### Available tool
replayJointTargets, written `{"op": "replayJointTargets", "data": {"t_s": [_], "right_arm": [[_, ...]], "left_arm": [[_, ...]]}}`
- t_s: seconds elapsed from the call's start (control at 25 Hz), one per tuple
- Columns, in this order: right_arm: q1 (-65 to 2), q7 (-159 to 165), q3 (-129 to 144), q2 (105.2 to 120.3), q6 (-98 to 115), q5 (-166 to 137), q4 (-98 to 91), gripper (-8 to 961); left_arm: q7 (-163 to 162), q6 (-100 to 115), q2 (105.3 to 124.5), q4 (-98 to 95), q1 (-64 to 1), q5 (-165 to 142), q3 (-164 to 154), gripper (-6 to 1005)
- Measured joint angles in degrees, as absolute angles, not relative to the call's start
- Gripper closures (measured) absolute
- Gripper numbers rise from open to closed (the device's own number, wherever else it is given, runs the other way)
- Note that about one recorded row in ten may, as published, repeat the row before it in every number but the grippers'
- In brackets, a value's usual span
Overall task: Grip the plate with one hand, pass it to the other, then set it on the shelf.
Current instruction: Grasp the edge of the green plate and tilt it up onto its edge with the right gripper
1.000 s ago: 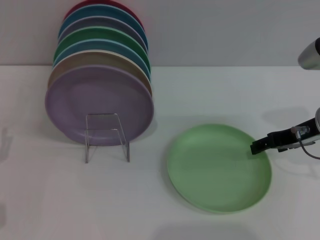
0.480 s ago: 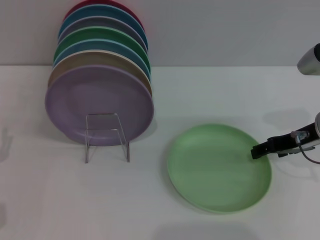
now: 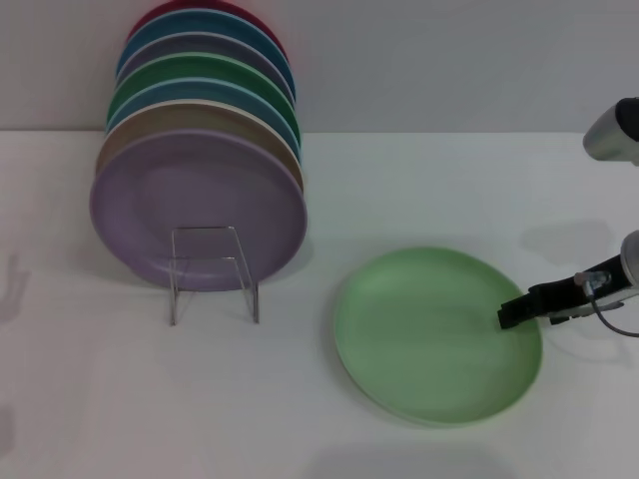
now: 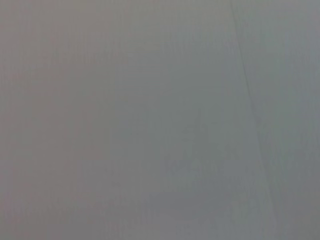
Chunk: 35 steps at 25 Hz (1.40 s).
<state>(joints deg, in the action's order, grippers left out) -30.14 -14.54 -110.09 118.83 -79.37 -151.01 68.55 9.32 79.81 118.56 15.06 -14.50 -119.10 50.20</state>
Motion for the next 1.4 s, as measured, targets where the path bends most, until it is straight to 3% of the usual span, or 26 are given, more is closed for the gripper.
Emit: {"op": "replayJointTargets", "data": {"t_s": [0.16,0.36,0.72,0.96,1.16,1.4], "right_arm": [[-30.3,-14.4,-109.4,118.83,-79.0,-151.3,68.2,220],[-30.8,-14.4,-109.3,118.83,-79.0,-151.6,67.3,430],[-30.9,-14.4,-106.4,118.83,-78.4,-152.6,67.6,461],[-31.3,-14.3,-103.5,118.83,-77.4,-154.1,68.5,541],[-30.5,-14.3,-103.6,118.88,-77.3,-154.1,70.5,747],[-30.3,-14.3,-103.5,118.92,-76.9,-154.1,70.9,844]], "left_arm": [[9.3,79.8,118.56,15.1,-14.5,-119.1,50.2,131],[9.3,79.9,118.56,15.0,-14.5,-119.0,50.2,132],[9.3,80.0,118.56,15.0,-14.5,-119.1,50.3,132],[9.3,80.0,118.56,14.9,-14.9,-119.1,50.3,132],[9.4,80.0,118.56,14.9,-15.0,-119.1,50.3,132],[9.5,79.8,118.56,14.9,-15.3,-119.0,50.3,132]]}}
